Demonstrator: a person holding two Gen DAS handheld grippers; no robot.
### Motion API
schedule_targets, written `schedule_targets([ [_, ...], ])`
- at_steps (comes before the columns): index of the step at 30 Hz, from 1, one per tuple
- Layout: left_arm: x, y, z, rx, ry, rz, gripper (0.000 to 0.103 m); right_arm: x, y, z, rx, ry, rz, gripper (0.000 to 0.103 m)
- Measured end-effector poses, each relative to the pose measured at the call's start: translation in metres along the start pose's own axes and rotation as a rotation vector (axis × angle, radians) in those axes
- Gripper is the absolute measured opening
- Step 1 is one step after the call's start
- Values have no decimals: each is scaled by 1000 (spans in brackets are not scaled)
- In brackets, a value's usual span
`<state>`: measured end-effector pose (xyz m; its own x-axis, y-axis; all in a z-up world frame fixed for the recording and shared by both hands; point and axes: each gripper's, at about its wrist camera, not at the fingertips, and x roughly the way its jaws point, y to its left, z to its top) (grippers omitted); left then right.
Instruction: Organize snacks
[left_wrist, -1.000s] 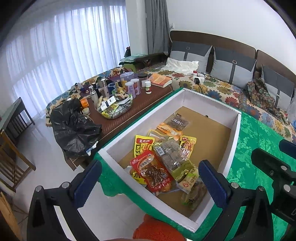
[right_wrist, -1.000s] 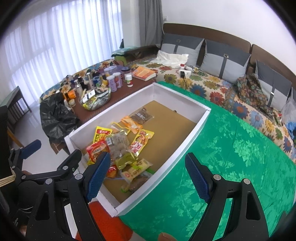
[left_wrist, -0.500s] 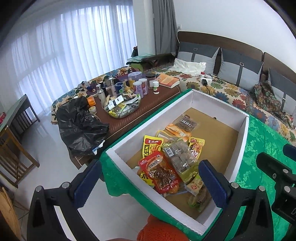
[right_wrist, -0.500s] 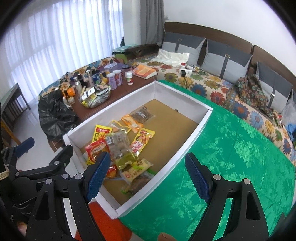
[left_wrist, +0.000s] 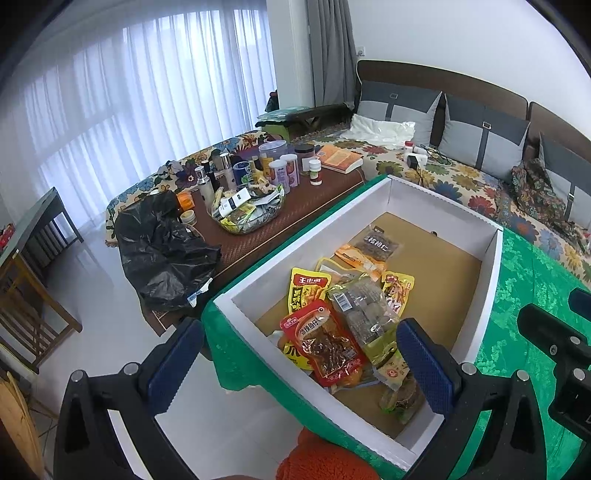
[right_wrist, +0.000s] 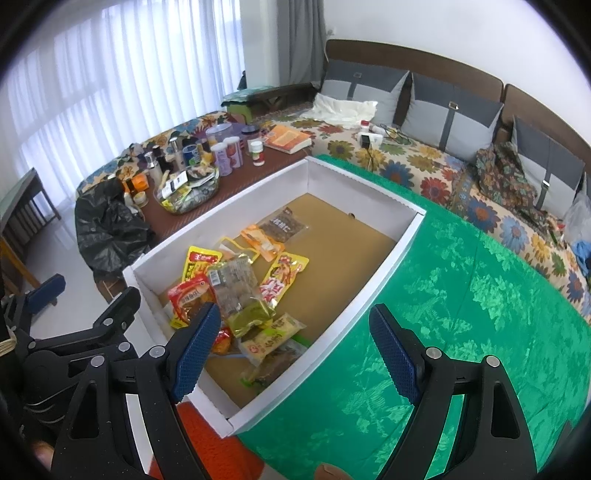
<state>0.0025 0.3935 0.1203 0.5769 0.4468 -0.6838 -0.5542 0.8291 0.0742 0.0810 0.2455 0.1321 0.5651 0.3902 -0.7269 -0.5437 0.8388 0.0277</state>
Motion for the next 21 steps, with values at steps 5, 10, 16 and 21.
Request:
schedule_targets([
  [5,2,2,-2,-7,7,-8,103,0,0,0,0,-1,-1,85],
  [10,3,5,-3,-10,11,-25,103,2,2,0,-6,4,-2,86],
  [16,3,8,5,27,54,-94,103,3,9,2,-13,47,-3,86],
  [21,-5,16,11,25,73,-149,103,-5,9,4,-9,62,1,85],
])
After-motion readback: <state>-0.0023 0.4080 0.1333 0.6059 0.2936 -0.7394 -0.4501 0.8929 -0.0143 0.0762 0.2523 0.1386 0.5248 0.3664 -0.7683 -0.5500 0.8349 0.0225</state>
